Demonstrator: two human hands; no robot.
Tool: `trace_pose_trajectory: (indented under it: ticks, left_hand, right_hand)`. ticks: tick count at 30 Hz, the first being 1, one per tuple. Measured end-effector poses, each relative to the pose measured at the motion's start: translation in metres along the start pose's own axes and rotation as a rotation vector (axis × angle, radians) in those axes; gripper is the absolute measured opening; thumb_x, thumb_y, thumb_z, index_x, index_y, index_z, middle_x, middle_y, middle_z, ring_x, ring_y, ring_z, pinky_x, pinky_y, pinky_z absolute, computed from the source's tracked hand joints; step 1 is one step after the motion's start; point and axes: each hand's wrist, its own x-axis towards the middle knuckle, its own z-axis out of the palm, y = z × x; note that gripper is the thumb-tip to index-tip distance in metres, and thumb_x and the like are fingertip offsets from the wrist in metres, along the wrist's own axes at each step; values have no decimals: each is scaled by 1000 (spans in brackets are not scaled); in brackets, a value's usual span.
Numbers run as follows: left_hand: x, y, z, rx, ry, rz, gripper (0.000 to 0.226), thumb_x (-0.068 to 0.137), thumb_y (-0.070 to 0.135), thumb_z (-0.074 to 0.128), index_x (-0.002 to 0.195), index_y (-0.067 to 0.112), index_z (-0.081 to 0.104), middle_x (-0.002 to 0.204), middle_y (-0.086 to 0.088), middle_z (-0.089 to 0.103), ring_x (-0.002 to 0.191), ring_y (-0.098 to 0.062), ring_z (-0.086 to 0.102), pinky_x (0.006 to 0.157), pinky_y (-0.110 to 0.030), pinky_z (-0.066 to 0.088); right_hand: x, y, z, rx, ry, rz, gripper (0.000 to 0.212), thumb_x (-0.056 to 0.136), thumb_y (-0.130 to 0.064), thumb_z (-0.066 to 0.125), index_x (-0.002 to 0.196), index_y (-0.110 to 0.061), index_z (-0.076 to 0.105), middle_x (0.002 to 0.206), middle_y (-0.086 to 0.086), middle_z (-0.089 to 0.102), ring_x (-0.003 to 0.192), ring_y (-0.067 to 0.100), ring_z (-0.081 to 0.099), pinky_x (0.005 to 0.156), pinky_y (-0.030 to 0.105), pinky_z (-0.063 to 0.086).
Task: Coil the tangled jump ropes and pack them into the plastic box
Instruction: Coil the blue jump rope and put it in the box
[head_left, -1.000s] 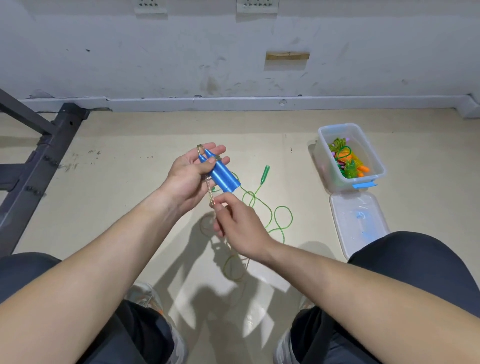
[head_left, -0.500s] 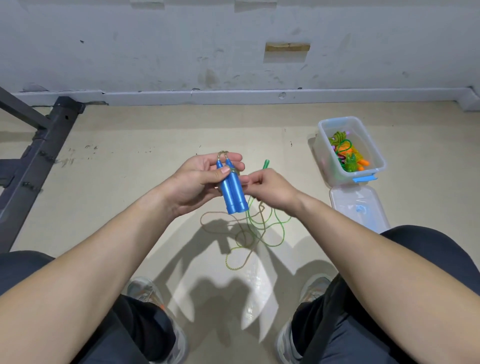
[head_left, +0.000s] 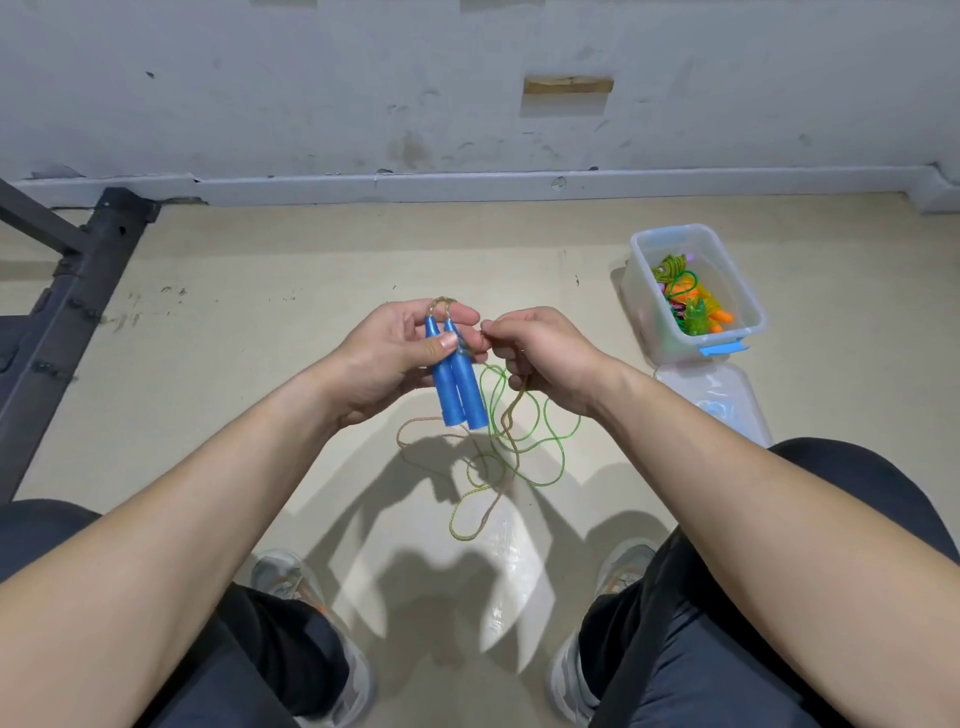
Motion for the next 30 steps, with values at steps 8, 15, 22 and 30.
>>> trace_pose_trajectory:
  ticks: [8,15,22,30]
  left_hand:
    - [-5,4,-2,-12,-304,-158,21,91,6,55,112,7,59,94,-7,63,104,-41,67,80,-33,56]
    - [-4,5,-10,-54,-290,-166,31,83,19,77,110,10,63,97,-4,66,110,-41,67,84,-34,56]
    - [-1,-1,-3,-135,-56,-181,34,87,5,67,121,8,60,93,3,70,95,-25,72,84,-30,59]
    - [7,-11,19,-74,298,-132,12,92,15,71,91,11,60,73,-3,59,62,-20,62,65,-32,54]
  right_hand:
    - [-6,-12,-5,4,-213,-47,29,75,-16,57,97,-1,69,69,4,36,58,13,27,53,26,27]
    - [-10,-13,-13,-99,-172,-159,14,95,-13,64,83,-11,69,54,-12,45,55,9,33,56,25,31]
    - [-5,-5,-4,-291,-42,-167,21,104,-24,50,86,-16,57,64,-10,44,56,8,38,56,27,37]
    - [0,2,5,-289,-34,-193,21,106,-21,46,86,-17,53,70,-2,45,56,13,36,53,31,33]
